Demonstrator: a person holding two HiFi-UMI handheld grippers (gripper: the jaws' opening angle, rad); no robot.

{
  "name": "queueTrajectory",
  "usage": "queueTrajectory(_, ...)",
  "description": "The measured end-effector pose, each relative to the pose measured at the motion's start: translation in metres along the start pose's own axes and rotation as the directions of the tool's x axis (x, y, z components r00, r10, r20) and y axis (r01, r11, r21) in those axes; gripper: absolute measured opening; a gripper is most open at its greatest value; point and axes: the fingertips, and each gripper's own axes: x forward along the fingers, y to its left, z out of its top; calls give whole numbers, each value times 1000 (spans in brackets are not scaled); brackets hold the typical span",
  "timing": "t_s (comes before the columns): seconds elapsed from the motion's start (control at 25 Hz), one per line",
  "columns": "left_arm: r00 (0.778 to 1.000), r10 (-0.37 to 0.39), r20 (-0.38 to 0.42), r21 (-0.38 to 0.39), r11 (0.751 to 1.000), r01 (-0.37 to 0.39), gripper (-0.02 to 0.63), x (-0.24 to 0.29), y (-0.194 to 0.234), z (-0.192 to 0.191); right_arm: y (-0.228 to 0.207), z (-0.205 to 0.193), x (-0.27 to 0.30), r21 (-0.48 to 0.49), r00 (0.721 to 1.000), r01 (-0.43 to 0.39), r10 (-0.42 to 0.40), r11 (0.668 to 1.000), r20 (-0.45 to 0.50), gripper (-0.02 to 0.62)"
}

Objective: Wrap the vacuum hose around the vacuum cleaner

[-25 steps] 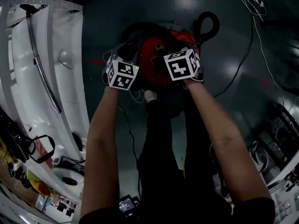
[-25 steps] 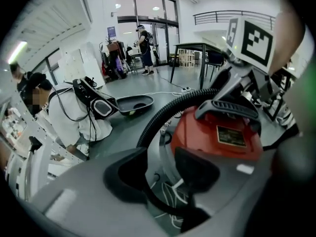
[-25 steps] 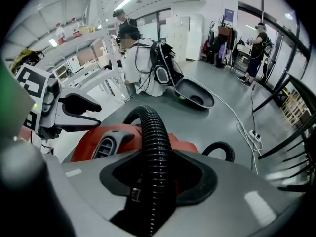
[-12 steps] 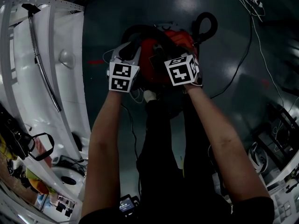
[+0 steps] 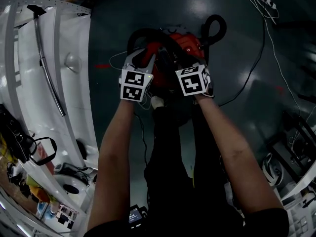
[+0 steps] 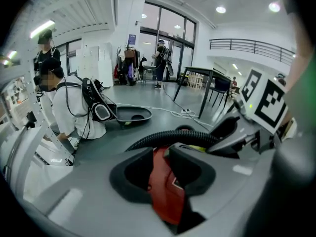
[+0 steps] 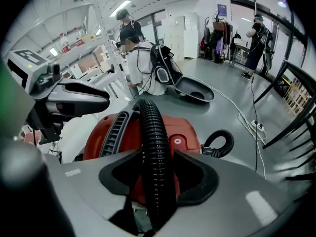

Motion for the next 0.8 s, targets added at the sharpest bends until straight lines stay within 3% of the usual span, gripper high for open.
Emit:
queueTrajectory(0.32,1000,4,0,-31,1000,-4,106,-15,-32,6,-3,-17,-24,11,1000,-17,17,1000,7,195)
queueTrajectory(0.44,1000,18,3,-75,997,-18,102,-23,-43,10,-6,-20,-37,5,1000,-27,27,1000,16,184)
queueTrajectory(0.6,999,44,26,-152,988,-40,71,-34,-61,21,-12,-21,-58,-12,999,-31,32,999,44,97)
queueTrajectory(0.68,998,67,2,-182,981,-66,48,-42,-70,23,-12,-20,-70,-15,997,-36,37,999,61,17)
queueTrajectory(0.8,996,88,-21,-216,972,-91,26,-57,-88,33,-7,-16,-94,-10,992,-77,77,997,104,-3)
